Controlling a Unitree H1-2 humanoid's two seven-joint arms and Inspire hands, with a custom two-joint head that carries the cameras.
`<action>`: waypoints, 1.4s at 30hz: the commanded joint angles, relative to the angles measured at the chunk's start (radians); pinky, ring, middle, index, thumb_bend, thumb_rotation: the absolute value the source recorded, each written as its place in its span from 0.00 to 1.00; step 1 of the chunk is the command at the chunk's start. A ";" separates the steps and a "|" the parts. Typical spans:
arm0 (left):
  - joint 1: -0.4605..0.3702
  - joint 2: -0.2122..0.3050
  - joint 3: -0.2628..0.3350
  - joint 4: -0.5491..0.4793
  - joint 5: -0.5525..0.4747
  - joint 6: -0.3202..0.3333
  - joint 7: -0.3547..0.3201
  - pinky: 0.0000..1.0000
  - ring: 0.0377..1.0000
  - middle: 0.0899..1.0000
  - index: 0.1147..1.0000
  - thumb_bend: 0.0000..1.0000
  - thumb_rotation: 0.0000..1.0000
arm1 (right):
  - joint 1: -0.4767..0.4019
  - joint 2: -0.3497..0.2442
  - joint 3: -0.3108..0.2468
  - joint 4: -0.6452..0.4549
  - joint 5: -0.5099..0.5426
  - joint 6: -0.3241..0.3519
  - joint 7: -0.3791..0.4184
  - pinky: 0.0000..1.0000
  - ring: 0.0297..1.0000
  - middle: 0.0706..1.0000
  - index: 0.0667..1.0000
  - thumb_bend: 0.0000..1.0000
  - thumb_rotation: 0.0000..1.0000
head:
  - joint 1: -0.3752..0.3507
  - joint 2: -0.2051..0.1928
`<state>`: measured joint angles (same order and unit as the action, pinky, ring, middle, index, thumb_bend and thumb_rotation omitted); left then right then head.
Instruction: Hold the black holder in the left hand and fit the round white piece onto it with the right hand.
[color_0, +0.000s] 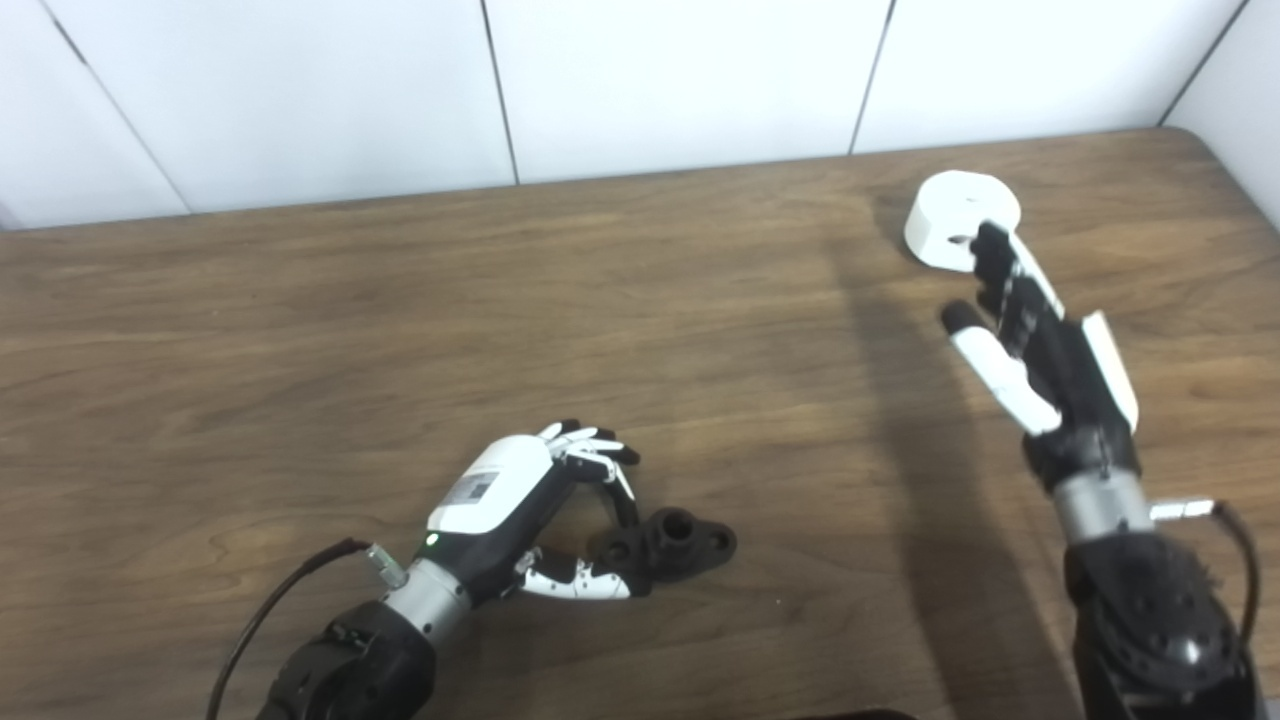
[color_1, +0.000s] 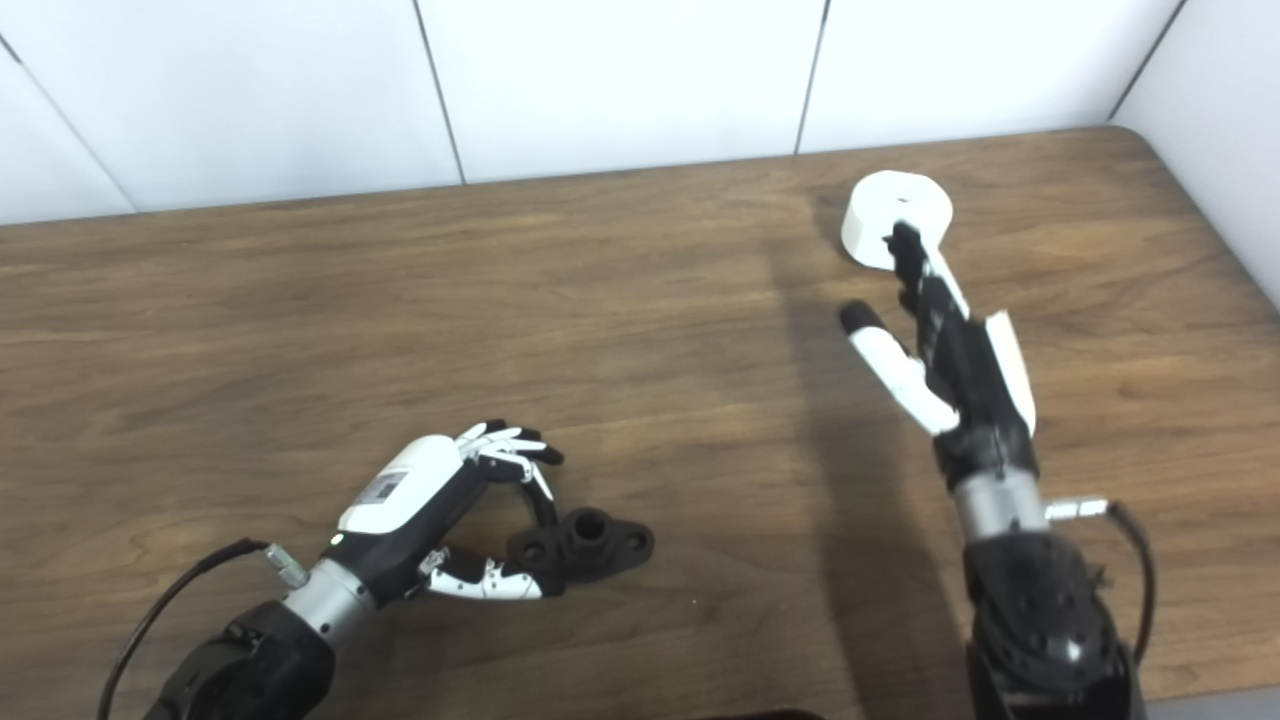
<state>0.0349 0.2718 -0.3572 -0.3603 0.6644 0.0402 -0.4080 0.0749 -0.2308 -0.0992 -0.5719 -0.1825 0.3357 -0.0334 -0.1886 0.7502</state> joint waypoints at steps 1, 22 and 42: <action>0.011 0.022 0.002 0.039 0.004 0.010 -0.003 0.95 0.89 0.80 0.42 0.52 0.06 | -0.039 -0.021 -0.015 -0.052 -0.036 0.028 0.007 0.92 0.95 0.93 0.92 0.59 0.56 | -0.006 -0.006; 0.015 0.059 -0.042 0.119 0.126 -0.104 0.100 0.96 0.90 0.79 0.42 0.52 0.06 | -0.300 -0.100 -0.154 -0.032 -0.237 0.133 0.220 0.90 0.91 0.90 0.89 0.62 0.41 | -0.044 -0.034; 0.016 0.072 -0.059 0.148 0.135 -0.112 0.121 0.95 0.90 0.79 0.42 0.52 0.06 | -0.474 -0.120 -0.263 0.095 -0.623 0.134 0.598 0.83 0.89 0.88 0.83 0.79 0.45 | -0.096 -0.080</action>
<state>0.0322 0.3129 -0.4072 -0.2648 0.7569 -0.1028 -0.2471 -0.3454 -0.3443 -0.3464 -0.4730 -0.7630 0.4721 0.5441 -0.2852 0.6688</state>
